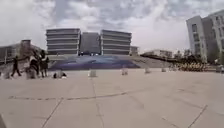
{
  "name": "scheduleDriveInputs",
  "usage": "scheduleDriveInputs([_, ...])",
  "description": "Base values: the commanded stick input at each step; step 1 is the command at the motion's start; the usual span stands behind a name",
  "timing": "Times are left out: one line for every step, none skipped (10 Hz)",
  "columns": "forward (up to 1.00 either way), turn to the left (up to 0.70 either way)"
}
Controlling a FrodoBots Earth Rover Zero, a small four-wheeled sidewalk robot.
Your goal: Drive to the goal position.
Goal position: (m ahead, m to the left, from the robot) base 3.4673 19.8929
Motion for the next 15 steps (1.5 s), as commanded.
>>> scheduleDriveInputs([0.70, 0.00])
scheduleDriveInputs([0.70, 0.00])
scheduleDriveInputs([0.70, 0.00])
scheduleDriveInputs([0.70, 0.00])
scheduleDriveInputs([0.70, 0.00])
scheduleDriveInputs([0.70, 0.00])
scheduleDriveInputs([0.70, 0.00])
scheduleDriveInputs([0.70, 0.00])
scheduleDriveInputs([0.70, 0.00])
scheduleDriveInputs([0.70, 0.00])
scheduleDriveInputs([0.70, 0.00])
scheduleDriveInputs([0.70, 0.00])
scheduleDriveInputs([0.70, 0.00])
scheduleDriveInputs([0.70, 0.00])
scheduleDriveInputs([0.70, 0.00])
